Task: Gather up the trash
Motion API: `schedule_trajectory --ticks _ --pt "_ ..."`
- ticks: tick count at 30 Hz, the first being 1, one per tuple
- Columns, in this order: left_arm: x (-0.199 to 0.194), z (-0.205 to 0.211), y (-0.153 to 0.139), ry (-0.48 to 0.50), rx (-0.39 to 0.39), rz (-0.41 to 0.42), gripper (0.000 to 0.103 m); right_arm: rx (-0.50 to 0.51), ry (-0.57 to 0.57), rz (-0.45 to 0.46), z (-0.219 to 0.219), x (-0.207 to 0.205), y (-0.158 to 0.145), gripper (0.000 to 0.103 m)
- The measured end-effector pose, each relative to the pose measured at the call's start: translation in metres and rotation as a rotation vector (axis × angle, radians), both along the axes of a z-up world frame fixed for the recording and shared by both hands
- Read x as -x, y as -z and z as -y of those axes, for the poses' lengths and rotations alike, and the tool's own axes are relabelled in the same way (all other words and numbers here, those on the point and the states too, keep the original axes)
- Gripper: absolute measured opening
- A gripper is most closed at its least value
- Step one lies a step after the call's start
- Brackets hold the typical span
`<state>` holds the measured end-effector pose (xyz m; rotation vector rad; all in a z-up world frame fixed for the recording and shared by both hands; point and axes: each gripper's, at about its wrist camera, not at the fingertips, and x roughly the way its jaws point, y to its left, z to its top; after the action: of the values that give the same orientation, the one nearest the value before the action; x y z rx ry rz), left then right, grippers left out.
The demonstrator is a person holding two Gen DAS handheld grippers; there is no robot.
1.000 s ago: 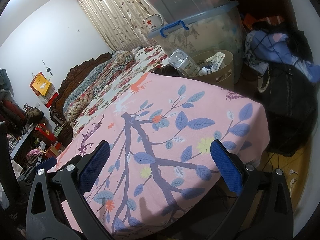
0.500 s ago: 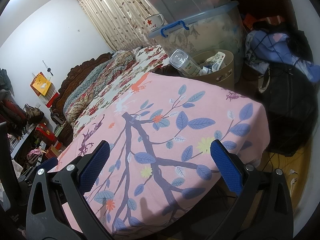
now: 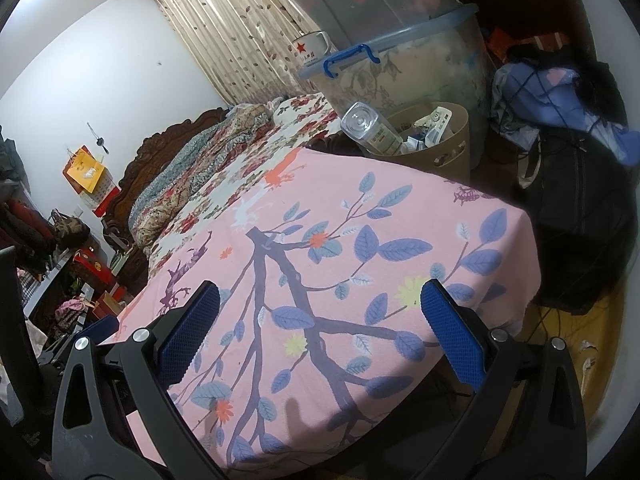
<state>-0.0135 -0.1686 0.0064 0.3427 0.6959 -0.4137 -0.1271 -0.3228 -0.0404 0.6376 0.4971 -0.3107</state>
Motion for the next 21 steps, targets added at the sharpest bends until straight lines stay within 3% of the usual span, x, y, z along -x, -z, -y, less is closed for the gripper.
schedule_trajectory --ticks 21 --pt "-0.0028 -0.0021 0.0018 -0.003 -0.001 -0.03 0.094 0.0 -0.002 0.003 -0.0015 -0.0008 -0.0018 0.099"
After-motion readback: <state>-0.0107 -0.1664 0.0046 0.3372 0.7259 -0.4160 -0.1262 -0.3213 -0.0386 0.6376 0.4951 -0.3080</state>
